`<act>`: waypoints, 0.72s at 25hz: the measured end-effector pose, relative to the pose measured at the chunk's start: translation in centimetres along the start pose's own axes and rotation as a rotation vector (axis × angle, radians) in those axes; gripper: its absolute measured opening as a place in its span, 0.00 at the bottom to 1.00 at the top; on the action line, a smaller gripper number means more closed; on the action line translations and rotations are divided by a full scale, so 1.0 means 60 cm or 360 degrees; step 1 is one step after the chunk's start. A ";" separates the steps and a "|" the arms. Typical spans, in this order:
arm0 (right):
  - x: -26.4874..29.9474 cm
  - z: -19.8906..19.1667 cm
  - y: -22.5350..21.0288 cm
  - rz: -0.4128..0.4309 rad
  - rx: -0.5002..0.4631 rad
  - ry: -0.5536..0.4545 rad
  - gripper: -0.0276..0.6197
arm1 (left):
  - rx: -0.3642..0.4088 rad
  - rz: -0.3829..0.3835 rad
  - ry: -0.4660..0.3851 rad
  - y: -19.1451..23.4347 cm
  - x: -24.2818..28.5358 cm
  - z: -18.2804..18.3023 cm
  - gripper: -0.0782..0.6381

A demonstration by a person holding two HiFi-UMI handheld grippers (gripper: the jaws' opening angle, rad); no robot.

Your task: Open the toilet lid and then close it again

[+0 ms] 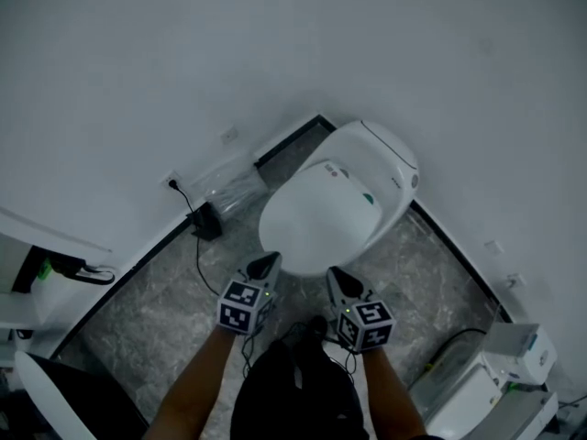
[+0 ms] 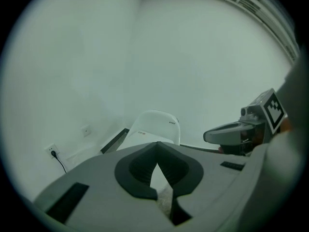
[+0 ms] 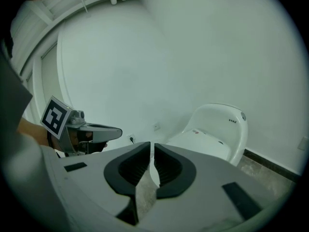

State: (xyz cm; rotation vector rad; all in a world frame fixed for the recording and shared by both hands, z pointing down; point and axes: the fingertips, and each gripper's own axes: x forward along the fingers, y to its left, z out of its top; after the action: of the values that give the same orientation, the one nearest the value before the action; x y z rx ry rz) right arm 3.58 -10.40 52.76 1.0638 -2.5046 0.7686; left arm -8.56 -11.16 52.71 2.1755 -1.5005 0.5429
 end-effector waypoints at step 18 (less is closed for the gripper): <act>0.186 -0.245 -0.105 -0.0399 0.0443 0.0190 0.39 | -0.0108 0.0011 0.0383 0.195 0.182 -0.251 0.12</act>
State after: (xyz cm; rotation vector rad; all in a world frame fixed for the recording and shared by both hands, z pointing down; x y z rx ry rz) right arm 1.77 -11.80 72.13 1.3482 -2.1541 1.0887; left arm -16.93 -14.81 72.69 1.9754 -1.3768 0.7178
